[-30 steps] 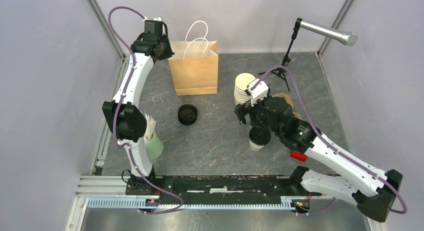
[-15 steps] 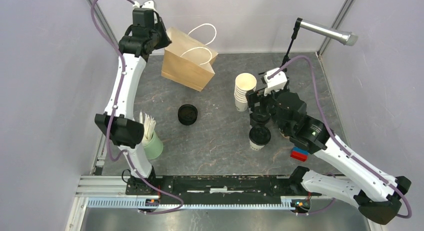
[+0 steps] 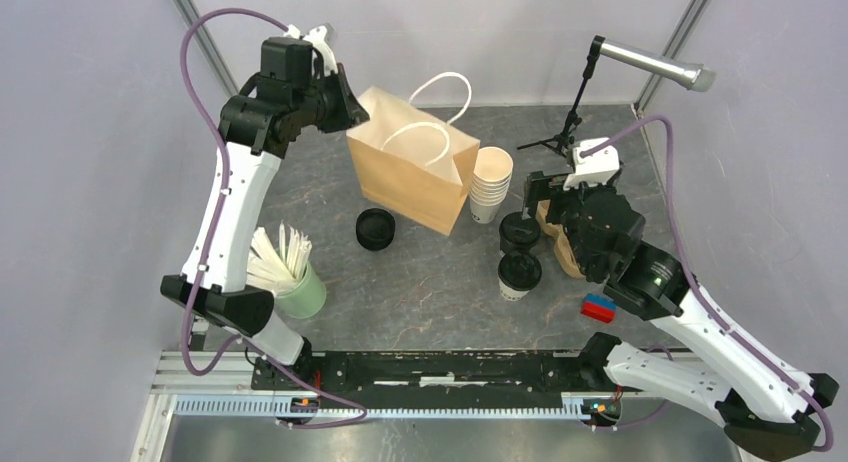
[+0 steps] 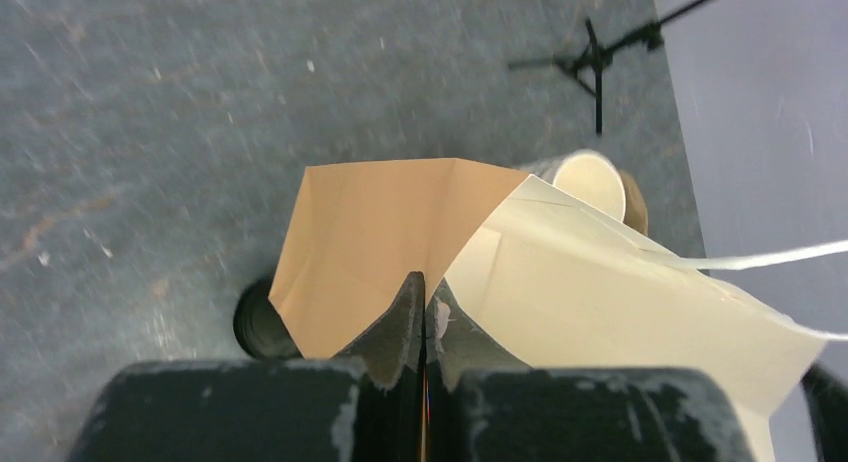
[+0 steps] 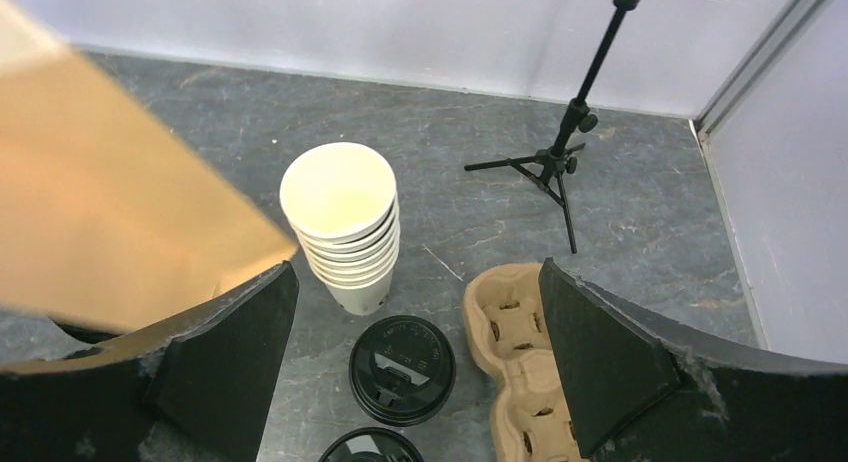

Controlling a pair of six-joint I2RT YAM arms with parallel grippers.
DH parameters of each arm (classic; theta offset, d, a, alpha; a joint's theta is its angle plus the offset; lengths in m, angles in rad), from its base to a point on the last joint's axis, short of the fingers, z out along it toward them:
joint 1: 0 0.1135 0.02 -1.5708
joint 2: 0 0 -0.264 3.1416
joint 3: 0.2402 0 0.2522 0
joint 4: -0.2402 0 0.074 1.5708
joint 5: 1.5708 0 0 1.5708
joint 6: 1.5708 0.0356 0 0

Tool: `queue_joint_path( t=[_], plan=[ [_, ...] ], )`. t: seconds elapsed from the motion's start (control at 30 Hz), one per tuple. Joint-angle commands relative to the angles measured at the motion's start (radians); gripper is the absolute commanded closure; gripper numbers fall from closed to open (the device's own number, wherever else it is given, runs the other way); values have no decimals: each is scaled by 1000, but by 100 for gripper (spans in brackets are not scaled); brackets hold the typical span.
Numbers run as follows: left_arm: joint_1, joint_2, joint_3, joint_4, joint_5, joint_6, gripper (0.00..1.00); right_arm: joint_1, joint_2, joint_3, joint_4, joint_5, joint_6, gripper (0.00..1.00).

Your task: Pack the takeout coffee

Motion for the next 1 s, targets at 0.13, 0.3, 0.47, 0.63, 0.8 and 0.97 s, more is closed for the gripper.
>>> queue_joint_path(
  t=[0.13,0.3,0.47,0.63,0.8,0.97],
  plan=[
    [-42,-132,-187,-165,208,139,98,-3,-49,61,-63,57,129,2],
    [-129,-160,-304,-113,284,186,97,-3,-57,47,-91,39,160,2],
    [-194,-142,-353,-38,344,224,97,-3,-36,60,-149,11,216,2],
    [-207,-125,-394,47,370,258,92,-2,-14,70,-200,21,256,2],
    [-210,-95,-416,63,376,296,86,-3,3,71,-233,31,273,2],
    [-210,-72,-384,90,359,304,69,-8,98,157,-369,69,280,2]
  ],
)
